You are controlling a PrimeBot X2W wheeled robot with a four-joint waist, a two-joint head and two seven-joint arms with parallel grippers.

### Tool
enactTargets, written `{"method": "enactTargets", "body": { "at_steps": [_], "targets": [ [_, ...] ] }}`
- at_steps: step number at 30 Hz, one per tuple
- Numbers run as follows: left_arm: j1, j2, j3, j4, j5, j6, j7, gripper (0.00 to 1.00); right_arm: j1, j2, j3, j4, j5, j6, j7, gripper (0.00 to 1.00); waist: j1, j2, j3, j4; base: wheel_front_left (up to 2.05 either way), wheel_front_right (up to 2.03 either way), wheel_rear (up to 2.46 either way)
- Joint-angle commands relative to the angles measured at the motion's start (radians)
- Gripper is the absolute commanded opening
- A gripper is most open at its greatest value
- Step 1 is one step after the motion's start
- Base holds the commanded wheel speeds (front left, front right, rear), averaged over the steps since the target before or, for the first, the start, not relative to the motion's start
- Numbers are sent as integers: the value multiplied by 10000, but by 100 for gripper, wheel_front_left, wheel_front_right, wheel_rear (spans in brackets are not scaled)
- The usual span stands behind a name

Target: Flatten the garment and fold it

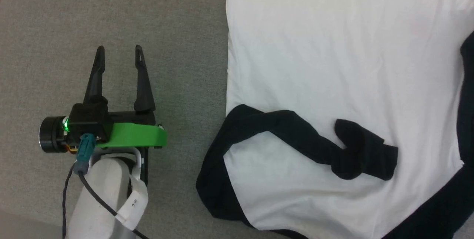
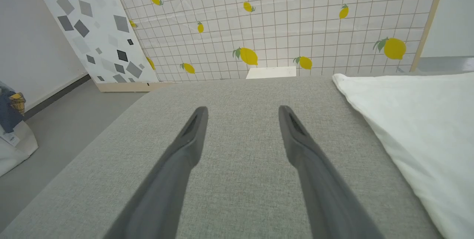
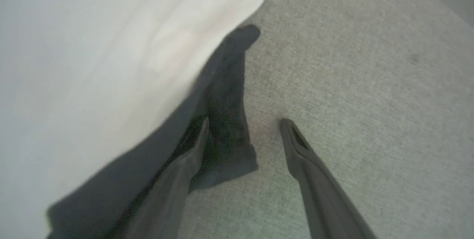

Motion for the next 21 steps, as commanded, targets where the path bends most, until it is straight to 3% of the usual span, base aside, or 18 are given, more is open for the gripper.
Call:
{"method": "enactTargets", "body": {
  "at_steps": [1, 2, 3, 6, 13, 21],
  "targets": [
    [-123, -109, 121, 41, 133, -109, -37, 100, 481, 132, 393, 279, 213, -13, 182, 100, 0, 0, 161, 132, 0, 0, 0],
    [-111, -150, 190, 64, 188, -178, -37, 100, 536, 102, 500, 273, 301, -13, 168, 100, 0, 0, 127, 84, 0, 0, 0],
    [-101, -188, 282, 96, 247, -267, -37, 100, 583, 28, 659, 228, 386, -13, 121, 0, 0, 0, 70, 20, 0, 0, 0],
    [-22, -277, 482, 173, 403, -457, -37, 100, 518, -102, 595, 270, 636, -13, -434, 0, 0, 0, -199, -164, 0, 0, 0],
    [513, -363, 950, 375, 699, -788, -37, 100, 533, -462, 489, 232, 1047, -13, -2862, 0, 0, 0, -1494, -689, 0, 0, 0],
    [1506, -196, 1443, 557, 836, -1027, -37, 100, 1289, -1211, 873, -926, 1310, -13, -4960, 0, 0, 0, -2934, -1313, 0, 0, 0]
  ]
}}
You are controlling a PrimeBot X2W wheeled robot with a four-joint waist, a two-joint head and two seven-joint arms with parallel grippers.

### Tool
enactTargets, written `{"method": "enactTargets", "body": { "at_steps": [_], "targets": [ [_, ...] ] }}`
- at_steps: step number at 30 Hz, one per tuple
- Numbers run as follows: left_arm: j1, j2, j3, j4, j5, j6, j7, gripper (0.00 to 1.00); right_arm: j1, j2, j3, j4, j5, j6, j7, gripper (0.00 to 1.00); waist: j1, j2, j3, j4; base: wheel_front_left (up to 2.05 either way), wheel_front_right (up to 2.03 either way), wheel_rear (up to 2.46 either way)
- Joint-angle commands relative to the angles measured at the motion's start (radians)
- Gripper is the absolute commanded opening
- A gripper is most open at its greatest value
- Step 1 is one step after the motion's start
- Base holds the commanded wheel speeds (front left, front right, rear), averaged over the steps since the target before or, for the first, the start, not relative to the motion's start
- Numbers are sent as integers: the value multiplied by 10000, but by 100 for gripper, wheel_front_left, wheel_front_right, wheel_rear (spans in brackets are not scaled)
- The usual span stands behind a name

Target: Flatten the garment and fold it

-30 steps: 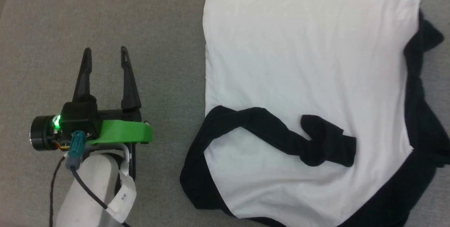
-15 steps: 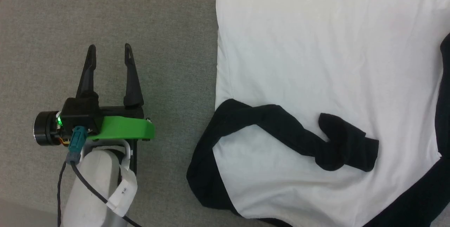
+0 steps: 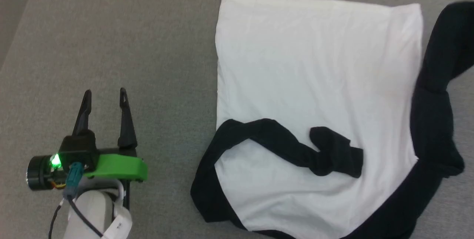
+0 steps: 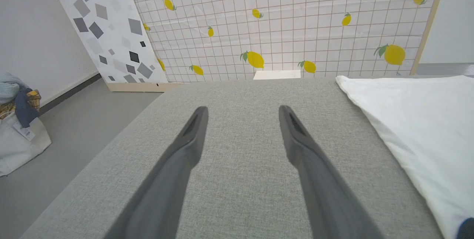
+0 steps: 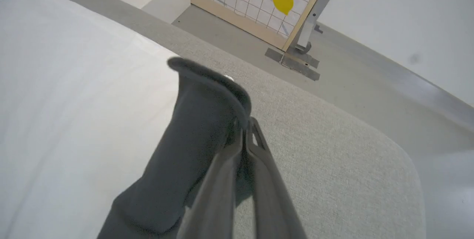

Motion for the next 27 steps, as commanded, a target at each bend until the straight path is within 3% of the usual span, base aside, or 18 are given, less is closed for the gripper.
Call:
{"method": "enactTargets", "body": {
  "at_steps": [1, 8, 14, 20, 27],
  "targets": [
    [234, 110, 107, 51, 104, -73, -37, 100, 229, -105, 98, -311, 52, -15, -251, 0, -1, 0, -1107, -749, 0, 0, 0],
    [812, 135, 386, 157, 166, -187, -38, 100, 954, -244, 379, -2370, -32, -15, -899, 0, -1, 0, -1812, -1100, 0, 0, 0],
    [953, 48, 488, 133, 189, -278, -38, 100, 1646, 181, 920, -4326, -331, -15, -909, 0, -1, 0, -1981, -1092, 0, 0, 0],
    [904, -86, 481, 57, 254, -335, -38, 100, 1694, 1289, 2165, -5066, -838, -15, -1094, 0, -1, 0, -1855, -904, 0, 0, 0],
    [629, -281, 372, 100, 289, -432, -38, 100, 931, 3051, 4188, -4009, -1133, -15, -1444, 0, -1, 0, -1483, -577, 0, 0, 0]
  ]
}}
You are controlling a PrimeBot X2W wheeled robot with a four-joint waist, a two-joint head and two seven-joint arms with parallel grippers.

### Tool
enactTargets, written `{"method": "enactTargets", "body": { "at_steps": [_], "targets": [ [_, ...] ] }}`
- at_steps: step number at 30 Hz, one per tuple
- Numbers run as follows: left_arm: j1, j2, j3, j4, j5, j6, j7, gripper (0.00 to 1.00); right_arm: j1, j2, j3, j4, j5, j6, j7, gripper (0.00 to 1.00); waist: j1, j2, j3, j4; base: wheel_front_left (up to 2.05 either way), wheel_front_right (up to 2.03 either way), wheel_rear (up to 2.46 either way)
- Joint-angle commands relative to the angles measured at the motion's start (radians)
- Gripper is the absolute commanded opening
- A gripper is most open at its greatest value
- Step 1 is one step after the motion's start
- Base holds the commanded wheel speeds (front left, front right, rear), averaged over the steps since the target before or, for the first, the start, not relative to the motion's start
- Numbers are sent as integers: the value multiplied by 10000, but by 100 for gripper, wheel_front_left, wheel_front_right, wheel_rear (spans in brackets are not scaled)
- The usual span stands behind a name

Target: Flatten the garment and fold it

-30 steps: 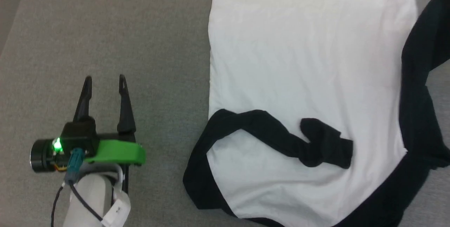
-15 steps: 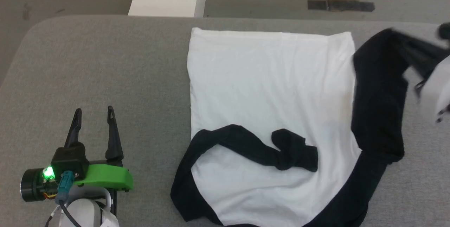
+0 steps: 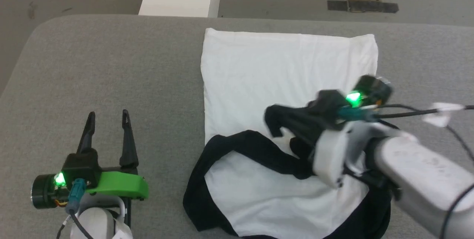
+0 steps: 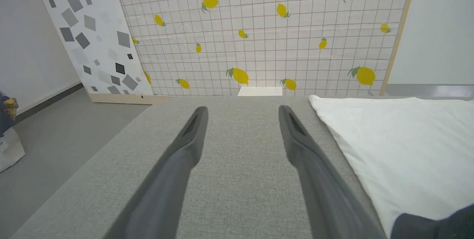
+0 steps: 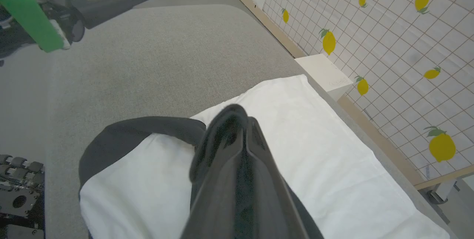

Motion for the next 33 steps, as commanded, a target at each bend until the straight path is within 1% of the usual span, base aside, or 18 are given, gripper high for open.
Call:
{"method": "enactTargets", "body": {
  "at_steps": [1, 4, 6, 9, 13, 16, 17, 18, 19, 22, 26, 28, 30, 32, 33],
  "targets": [
    [-198, -96, -26, 9, 162, -44, -38, 100, -190, 271, 275, 331, -158, -15, -127, 0, 0, 0, 207, 201, 0, 0, 0],
    [-338, -187, -83, 43, 164, -56, -38, 100, -372, 898, 1085, 1523, -364, -15, -72, 0, 0, 0, 374, 366, 0, 0, 0],
    [-397, -242, -118, 74, 160, -65, -38, 100, -442, 1189, 1642, 2353, -453, -15, -18, 0, 0, 0, 492, 474, 0, 0, 0],
    [-510, -320, -176, 114, 154, -73, -38, 100, -413, 1504, 2462, 3583, -376, -15, -39, 0, 0, 0, 689, 611, 0, 0, 0],
    [-630, -388, -178, 184, 141, -64, -38, 100, -390, 1723, 3236, 4948, -273, -15, -312, 0, 0, 0, 852, 678, 0, 0, 0],
    [-679, -411, -102, 248, 129, -69, -38, 100, -370, 1873, 3492, 5341, -125, -15, -706, 0, 0, 0, 860, 611, 0, 0, 0],
    [-686, -406, -41, 288, 130, -74, -38, 100, -423, 1918, 3538, 5390, -111, -15, -934, 13, 0, 0, 823, 547, 0, 0, 0],
    [-685, -394, 12, 327, 134, -77, -38, 100, -472, 1945, 3552, 5409, -108, -15, -1157, 35, 0, 0, 773, 487, 0, 0, 0],
    [-691, -366, 76, 391, 142, -91, -38, 100, -531, 1966, 3554, 5399, -106, -15, -1455, 99, 0, 0, 698, 414, 0, 0, 0],
    [-704, -240, 205, 552, 193, -167, -38, 100, -706, 1962, 3310, 5146, -248, -15, -2357, 100, 0, 0, 413, 196, 0, 0, 0],
    [-792, -28, 345, 709, 296, -239, -38, 100, -677, 1745, 2576, 4160, -361, -15, -3201, 100, 0, 0, 10, -104, 0, 0, 0],
    [-913, 107, 400, 781, 348, -277, -38, 100, -567, 1554, 1915, 3510, -465, -15, -3493, 100, 0, 0, -128, -271, 0, 0, 0],
    [-1119, 253, 420, 883, 392, -345, -38, 100, -390, 1355, 1017, 2885, -727, -15, -3766, 100, 0, 0, -189, -430, 0, 0, 0],
    [-1405, 388, 385, 1037, 448, -425, -38, 100, -132, 1208, -104, 2364, -1216, -15, -4044, 100, 0, 0, -188, -579, 0, 0, 0],
    [-1608, 475, 317, 1196, 496, -503, -38, 100, 80, 1179, -821, 2121, -1533, -15, -4192, 100, 0, 0, -176, -650, 0, 0, 0]
  ]
}}
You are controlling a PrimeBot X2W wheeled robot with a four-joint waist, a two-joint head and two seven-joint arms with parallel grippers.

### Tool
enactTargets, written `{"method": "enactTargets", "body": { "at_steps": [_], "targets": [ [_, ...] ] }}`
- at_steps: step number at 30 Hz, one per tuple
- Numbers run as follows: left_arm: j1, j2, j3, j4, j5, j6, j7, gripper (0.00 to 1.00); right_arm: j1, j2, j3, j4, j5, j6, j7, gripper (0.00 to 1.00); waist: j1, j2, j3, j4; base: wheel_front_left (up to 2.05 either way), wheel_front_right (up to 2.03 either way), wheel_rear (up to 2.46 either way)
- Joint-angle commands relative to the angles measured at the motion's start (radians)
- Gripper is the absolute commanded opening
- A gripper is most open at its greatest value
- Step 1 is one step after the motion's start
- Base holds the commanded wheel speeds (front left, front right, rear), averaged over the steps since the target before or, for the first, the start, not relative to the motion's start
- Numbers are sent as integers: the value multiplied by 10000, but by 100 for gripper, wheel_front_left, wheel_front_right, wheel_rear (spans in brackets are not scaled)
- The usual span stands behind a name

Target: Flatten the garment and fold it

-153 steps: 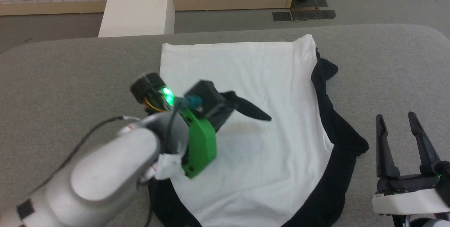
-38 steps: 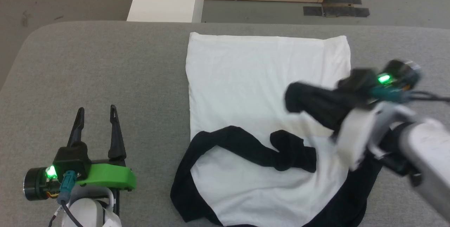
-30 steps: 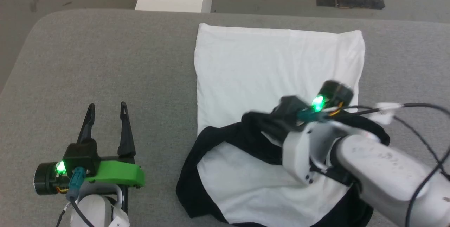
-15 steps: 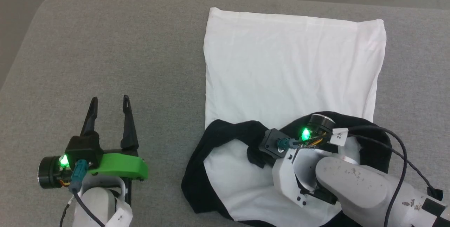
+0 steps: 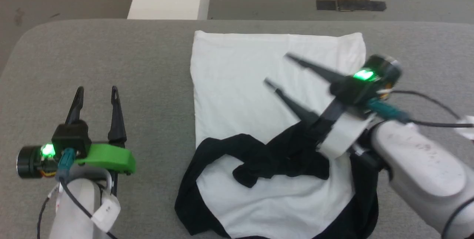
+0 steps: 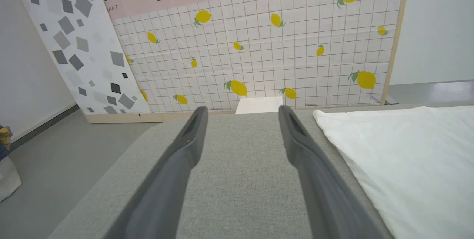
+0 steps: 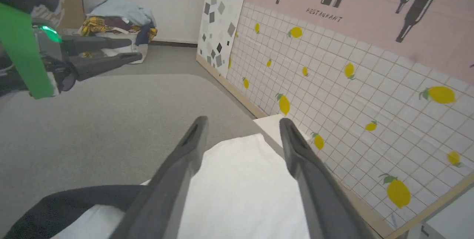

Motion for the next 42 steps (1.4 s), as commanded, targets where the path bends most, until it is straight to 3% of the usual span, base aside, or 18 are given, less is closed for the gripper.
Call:
{"method": "enactTargets", "body": {
  "at_steps": [1, 5, 10, 17, 20, 25, 33, 42],
  "targets": [
    [-406, 144, -79, 212, 102, -118, -38, 100, 438, 28, -722, -230, -315, -15, -182, 100, 0, 0, -131, -343, 0, 0, 0],
    [-1600, 404, -320, 908, 183, -382, -38, 100, 1555, 567, -3458, -961, -1367, -15, -485, 100, 0, 0, 40, -545, 0, 0, 0],
    [-3150, 619, -990, 1937, 412, -770, 112, 100, 2893, 1639, -6114, -1801, -2580, -15, -732, 100, 0, 0, 374, -753, 0, 0, 0],
    [-5907, 995, -1908, 3898, 132, -1159, 1233, 100, 4598, 3229, -8441, -3069, -2744, -15, -865, 100, 0, 0, 1247, -1120, 0, 0, 0],
    [-6848, 1154, -2443, 4579, -22, -1195, 2049, 100, 5083, 3508, -8752, -3554, -2675, -15, -870, 100, 0, 0, 1717, -1339, 0, 0, 0],
    [-8319, 1468, -4184, 5633, -1335, -1204, 4211, 100, 5497, 3763, -9178, -4150, -2611, -15, -873, 100, 0, 0, 2583, -1693, 0, 0, 0],
    [-10135, 2898, -6307, 6165, -3630, -1206, 7309, 100, 5058, 3843, -8788, -4491, -2725, -15, -874, 100, 0, 0, 3938, -2504, 0, 0, 0],
    [-10949, 3749, -7180, 6342, -5412, -1207, 9466, 100, 4821, 3854, -8606, -4534, -2865, -15, -875, 100, 0, 0, 4601, -2876, 0, 0, 0]
  ]
}}
